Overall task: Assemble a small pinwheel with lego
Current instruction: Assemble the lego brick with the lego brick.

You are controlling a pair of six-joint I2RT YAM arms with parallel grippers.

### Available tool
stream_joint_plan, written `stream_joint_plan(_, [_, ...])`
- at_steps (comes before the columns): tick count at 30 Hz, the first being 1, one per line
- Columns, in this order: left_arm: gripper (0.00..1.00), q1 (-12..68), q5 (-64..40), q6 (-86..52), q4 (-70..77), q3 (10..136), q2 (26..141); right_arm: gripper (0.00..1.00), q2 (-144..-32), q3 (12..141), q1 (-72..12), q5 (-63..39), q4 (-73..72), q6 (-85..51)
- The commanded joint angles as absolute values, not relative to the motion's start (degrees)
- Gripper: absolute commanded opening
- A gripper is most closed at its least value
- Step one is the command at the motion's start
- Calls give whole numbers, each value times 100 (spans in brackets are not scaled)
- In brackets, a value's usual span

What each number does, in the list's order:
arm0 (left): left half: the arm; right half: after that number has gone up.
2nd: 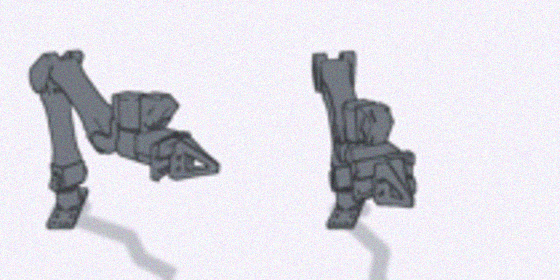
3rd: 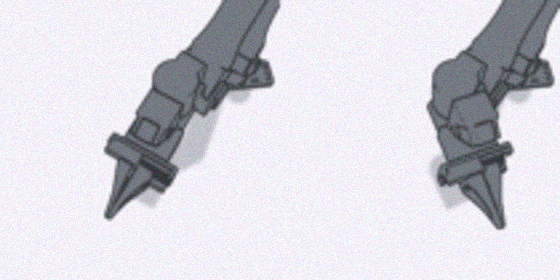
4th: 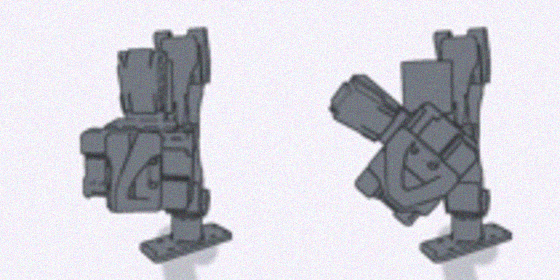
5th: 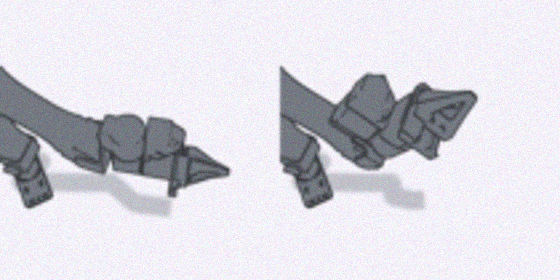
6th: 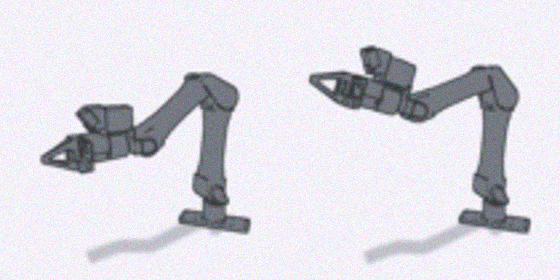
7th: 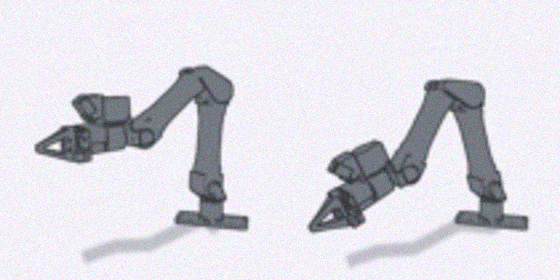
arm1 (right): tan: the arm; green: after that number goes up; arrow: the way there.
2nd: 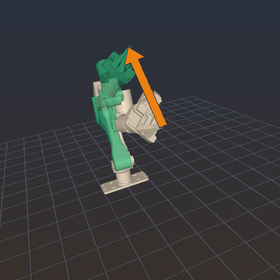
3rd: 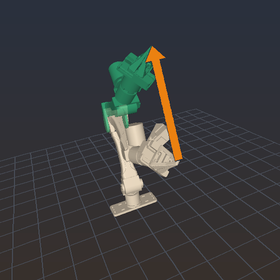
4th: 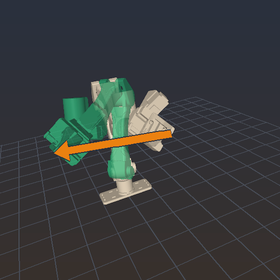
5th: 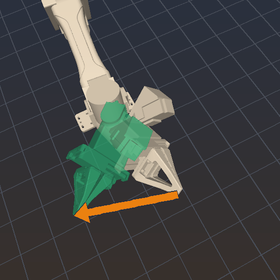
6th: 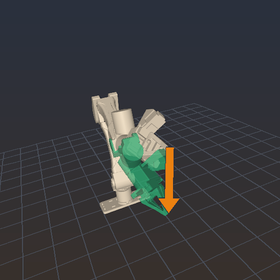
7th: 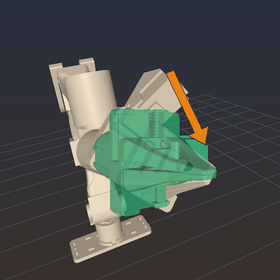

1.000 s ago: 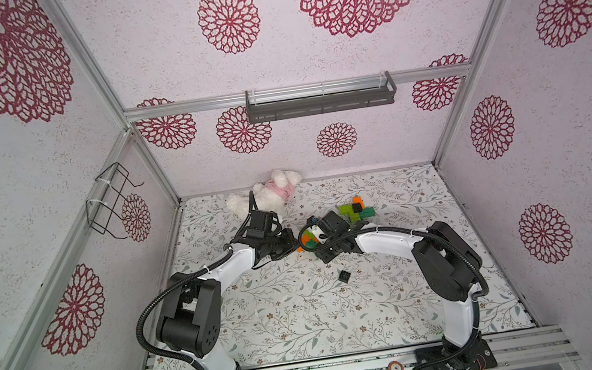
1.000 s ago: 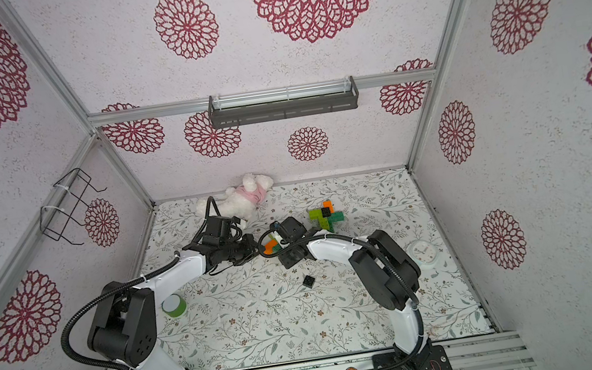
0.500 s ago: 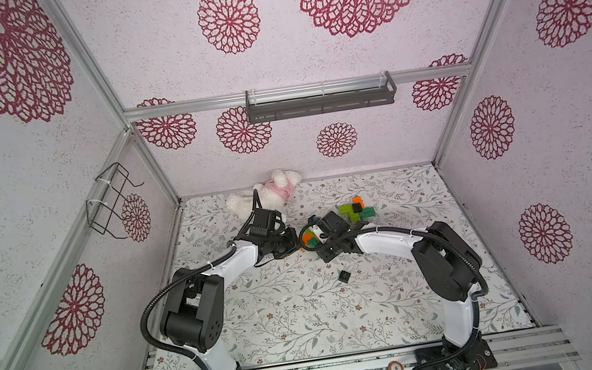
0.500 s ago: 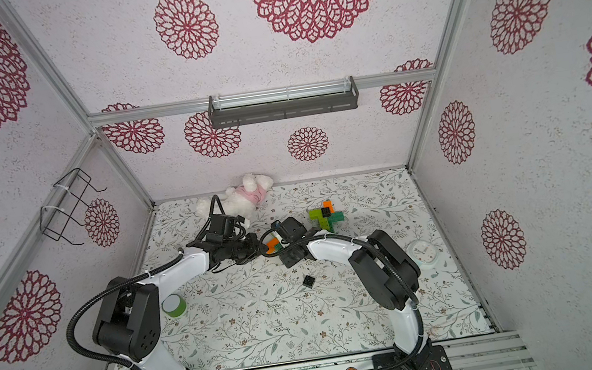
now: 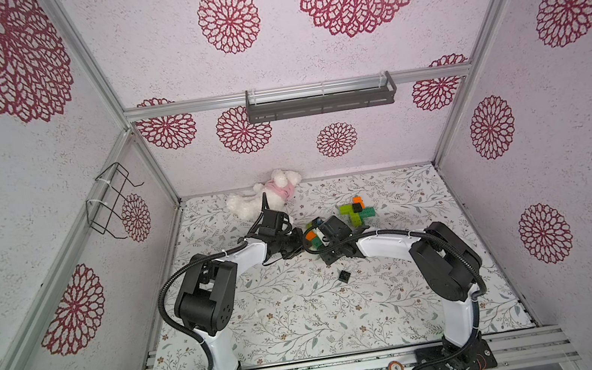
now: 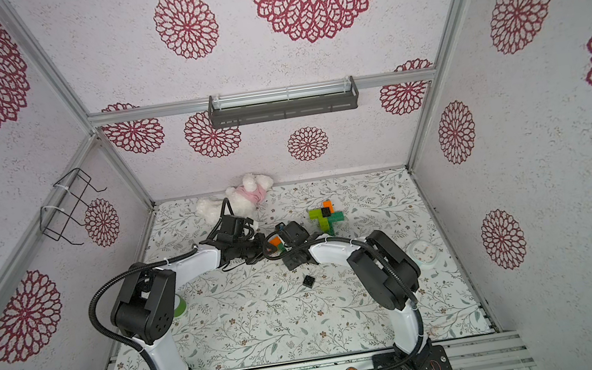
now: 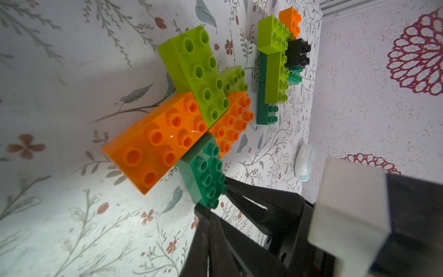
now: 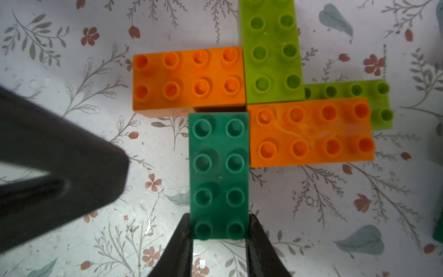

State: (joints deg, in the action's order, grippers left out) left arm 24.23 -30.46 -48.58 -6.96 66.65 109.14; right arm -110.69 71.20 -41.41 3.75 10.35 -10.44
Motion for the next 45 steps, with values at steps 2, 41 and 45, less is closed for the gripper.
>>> stream_joint_plan(2, [7, 2461, -3134, -5128, -249, 6797, 11056, 22, -10870, 7147, -4140, 449, 1058, -1222])
stream_joint_plan(41, [6, 2374, -2398, -5064, -386, 6803, 11975, 30, -11215, 7949, -4122, 473, 1944, -960])
stream_joint_plan(45, [6, 2365, -2547, -5080, -221, 6774, 12015, 28, -11234, 8046, -4113, 633, 2099, -1023])
